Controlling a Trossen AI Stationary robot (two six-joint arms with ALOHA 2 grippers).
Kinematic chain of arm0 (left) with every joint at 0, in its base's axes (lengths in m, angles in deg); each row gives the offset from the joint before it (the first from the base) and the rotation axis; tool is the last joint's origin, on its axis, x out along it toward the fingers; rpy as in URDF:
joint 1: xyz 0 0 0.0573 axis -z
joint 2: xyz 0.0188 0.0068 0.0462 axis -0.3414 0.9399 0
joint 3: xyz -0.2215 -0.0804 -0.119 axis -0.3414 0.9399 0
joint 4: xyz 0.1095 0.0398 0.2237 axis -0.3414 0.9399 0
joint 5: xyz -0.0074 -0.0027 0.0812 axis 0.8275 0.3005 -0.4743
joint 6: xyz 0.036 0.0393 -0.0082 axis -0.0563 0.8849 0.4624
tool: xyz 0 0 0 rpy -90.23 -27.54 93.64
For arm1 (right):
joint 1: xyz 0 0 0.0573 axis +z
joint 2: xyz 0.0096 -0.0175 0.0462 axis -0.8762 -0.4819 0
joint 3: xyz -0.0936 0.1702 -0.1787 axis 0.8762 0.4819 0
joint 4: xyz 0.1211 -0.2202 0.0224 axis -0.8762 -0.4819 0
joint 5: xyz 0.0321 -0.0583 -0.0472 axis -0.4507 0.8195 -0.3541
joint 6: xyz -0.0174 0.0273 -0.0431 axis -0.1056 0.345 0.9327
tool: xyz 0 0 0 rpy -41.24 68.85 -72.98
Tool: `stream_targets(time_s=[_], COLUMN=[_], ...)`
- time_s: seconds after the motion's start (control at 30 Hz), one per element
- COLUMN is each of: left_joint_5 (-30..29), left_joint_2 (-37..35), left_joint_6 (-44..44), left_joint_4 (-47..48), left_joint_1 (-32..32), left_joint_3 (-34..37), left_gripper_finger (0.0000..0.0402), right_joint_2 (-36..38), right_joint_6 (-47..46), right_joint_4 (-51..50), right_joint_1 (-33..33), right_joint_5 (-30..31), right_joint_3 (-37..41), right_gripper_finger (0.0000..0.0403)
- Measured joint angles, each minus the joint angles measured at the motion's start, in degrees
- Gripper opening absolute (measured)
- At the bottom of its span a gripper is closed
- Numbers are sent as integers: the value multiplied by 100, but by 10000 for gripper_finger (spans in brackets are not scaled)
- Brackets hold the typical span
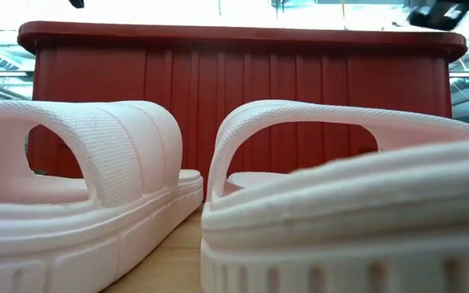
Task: Pick and place slides into bin
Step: Put the black slide into the red container
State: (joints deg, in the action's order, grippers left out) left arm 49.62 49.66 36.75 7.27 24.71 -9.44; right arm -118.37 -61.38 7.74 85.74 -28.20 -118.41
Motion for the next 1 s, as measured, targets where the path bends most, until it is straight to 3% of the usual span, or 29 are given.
stream_targets(time_s=[0.4,1.0], left_joint_5=[-2,-31], left_joint_2=[0,0], left_joint_6=[1,-1], left_joint_4=[0,22], left_joint_1=[0,0], left_joint_3=[1,-1], left_gripper_finger=[250,250], right_joint_2=[-24,-45], right_joint_6=[-487,-1555], right_joint_4=[342,1276], right_joint_1=[385,1100], right_joint_5=[143,169], right_joint_3=[35,1371], right_gripper_finger=[208,208])
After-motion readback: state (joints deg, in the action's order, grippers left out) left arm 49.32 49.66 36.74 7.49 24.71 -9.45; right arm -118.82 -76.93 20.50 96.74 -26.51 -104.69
